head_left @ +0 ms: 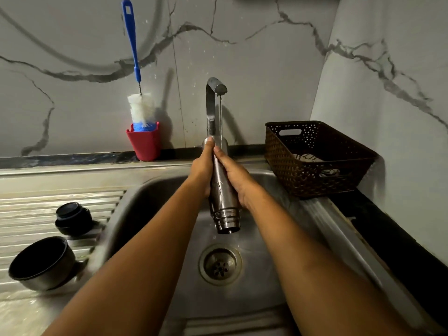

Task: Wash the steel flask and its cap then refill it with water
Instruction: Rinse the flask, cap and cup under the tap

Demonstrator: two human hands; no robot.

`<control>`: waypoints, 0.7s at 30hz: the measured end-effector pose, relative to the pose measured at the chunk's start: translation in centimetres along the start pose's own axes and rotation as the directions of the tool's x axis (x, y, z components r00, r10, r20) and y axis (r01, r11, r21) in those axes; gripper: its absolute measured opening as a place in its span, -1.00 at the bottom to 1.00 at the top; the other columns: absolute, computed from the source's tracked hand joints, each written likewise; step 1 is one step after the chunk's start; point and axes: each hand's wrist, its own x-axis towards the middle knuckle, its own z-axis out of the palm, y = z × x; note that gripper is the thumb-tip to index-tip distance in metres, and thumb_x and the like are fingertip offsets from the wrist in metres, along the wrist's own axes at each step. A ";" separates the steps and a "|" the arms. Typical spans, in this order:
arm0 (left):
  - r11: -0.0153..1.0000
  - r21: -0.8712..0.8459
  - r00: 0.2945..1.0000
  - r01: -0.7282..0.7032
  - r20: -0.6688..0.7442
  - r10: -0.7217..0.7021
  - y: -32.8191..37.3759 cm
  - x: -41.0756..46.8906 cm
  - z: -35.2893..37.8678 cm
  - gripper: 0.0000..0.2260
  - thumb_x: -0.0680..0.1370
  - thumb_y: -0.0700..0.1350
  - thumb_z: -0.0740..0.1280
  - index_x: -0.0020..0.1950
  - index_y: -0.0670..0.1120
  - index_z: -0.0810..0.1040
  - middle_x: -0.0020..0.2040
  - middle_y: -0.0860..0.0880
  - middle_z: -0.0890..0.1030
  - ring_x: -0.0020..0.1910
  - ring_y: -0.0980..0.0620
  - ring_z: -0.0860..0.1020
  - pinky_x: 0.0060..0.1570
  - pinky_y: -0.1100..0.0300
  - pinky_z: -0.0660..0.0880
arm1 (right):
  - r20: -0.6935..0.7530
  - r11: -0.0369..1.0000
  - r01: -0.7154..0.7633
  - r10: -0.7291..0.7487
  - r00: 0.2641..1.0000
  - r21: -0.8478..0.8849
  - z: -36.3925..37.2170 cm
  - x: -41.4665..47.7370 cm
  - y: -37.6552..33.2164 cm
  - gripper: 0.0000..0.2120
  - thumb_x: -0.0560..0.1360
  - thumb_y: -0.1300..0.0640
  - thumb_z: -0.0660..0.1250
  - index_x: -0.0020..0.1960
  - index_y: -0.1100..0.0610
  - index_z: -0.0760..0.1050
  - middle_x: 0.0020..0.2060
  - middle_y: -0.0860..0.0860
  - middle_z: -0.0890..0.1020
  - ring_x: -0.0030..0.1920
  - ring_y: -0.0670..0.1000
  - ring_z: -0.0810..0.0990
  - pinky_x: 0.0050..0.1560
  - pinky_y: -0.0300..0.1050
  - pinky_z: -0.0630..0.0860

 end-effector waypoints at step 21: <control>1.000 0.014 0.995 -0.023 0.098 0.022 4.3 -1.1 0.1 -0.36 0.40 0.21 0.57 0.30 -0.18 0.57 -0.03 -0.17 0.72 -0.14 -0.13 0.72 -0.12 -0.01 0.67 | 0.323 0.980 -0.061 -0.004 0.946 0.190 -1.8 -2.0 -0.8 -0.20 0.51 -0.42 0.30 0.33 0.29 0.48 -0.15 0.26 0.66 -0.29 0.18 0.68 -0.28 0.05 0.69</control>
